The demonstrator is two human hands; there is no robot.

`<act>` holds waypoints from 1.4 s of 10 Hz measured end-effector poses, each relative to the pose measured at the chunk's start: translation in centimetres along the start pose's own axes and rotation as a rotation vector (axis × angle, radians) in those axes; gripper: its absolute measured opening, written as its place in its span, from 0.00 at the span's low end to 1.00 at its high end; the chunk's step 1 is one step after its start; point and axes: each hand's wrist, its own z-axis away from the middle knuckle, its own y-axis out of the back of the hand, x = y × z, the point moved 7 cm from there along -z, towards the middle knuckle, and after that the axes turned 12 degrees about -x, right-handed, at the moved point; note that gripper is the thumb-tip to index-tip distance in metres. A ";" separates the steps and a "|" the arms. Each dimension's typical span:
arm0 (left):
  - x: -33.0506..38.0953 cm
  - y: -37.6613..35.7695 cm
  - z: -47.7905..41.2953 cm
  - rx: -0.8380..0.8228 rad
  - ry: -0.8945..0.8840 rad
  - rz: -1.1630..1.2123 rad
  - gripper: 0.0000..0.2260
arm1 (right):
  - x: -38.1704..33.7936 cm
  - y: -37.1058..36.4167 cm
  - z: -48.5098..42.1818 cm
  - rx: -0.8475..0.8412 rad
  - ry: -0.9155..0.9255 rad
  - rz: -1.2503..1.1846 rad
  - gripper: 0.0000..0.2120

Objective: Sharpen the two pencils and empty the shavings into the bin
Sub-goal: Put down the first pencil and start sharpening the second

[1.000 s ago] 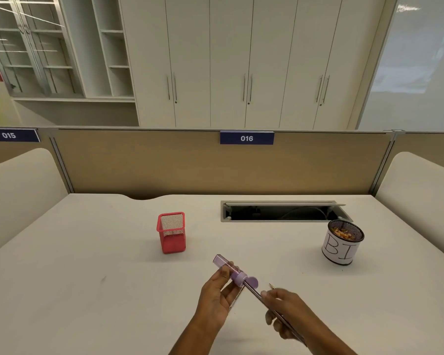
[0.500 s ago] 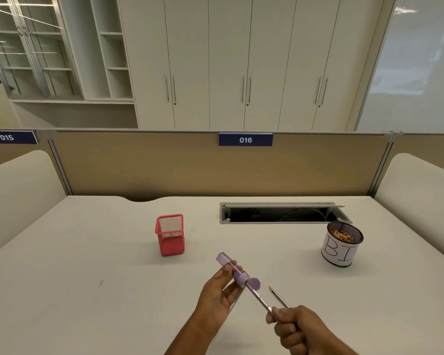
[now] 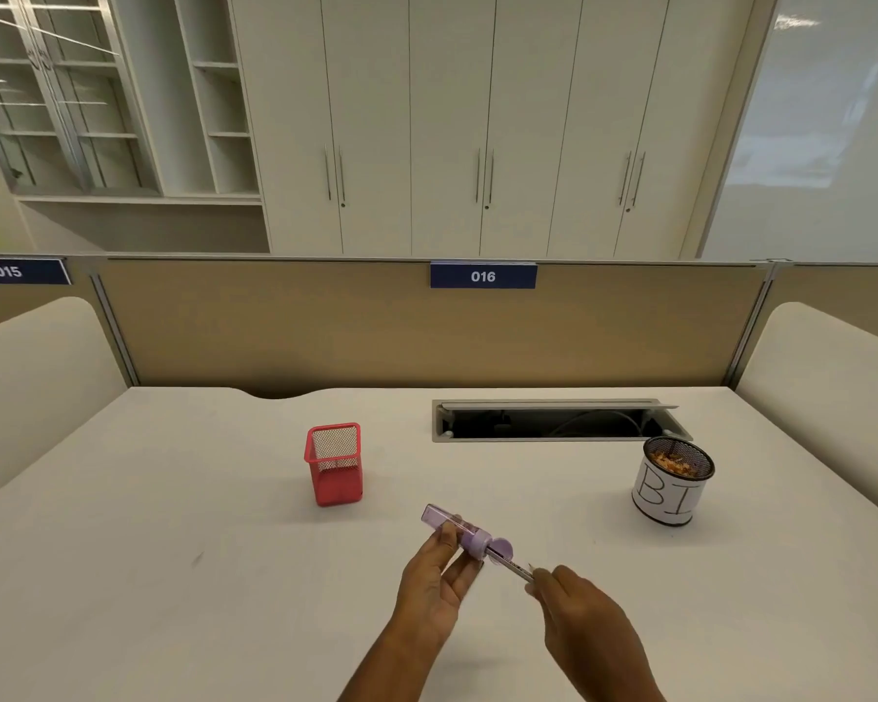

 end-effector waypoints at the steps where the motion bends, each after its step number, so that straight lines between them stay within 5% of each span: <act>1: 0.2 -0.1 0.2 -0.007 0.004 -0.044 0.06 | 0.5 -1.4 0.0 -0.336 -0.291 -0.494 0.17; 2: 0.4 -0.1 0.5 -0.024 0.028 -0.090 0.07 | 0.9 -4.2 2.2 -0.667 -0.854 -1.634 0.12; 3: 0.2 0.1 0.6 -0.026 0.043 -0.090 0.07 | 0.8 -4.5 2.8 -0.750 -0.915 -1.697 0.12; 5: -0.6 0.5 0.7 0.007 0.033 -0.020 0.05 | 2.0 -2.1 1.6 -0.444 -0.456 -0.832 0.09; 6: -1.0 0.4 0.7 0.014 0.026 0.008 0.05 | 1.5 -0.4 1.6 -0.192 -0.170 -0.194 0.10; 7: -1.1 0.0 1.0 -0.002 0.021 0.013 0.06 | 0.8 -0.7 1.1 -0.084 -0.065 -0.043 0.24; 8: -1.1 -0.2 1.3 -0.010 0.022 -0.017 0.06 | 1.4 -1.7 1.8 -0.410 -0.313 -0.463 0.22; 9: -1.2 -0.1 1.7 -0.033 0.038 -0.031 0.07 | 1.9 -3.6 3.2 -0.679 -0.785 -1.407 0.21; 10: -1.0 -0.2 1.8 -0.044 0.046 -0.050 0.07 | 1.3 -3.7 3.8 -0.759 -0.872 -1.588 0.19; 11: -0.8 -0.3 1.8 -0.034 0.037 -0.058 0.07 | 1.3 -2.9 2.9 -0.645 -0.709 -1.284 0.10; 13: -1.0 0.1 1.5 0.009 0.019 -0.021 0.05 | 1.1 -0.3 1.6 -0.170 -0.142 -0.278 0.09; 14: -1.2 -0.2 1.6 0.004 0.013 -0.011 0.05 | 0.6 -1.0 1.5 -0.099 -0.003 -0.094 0.18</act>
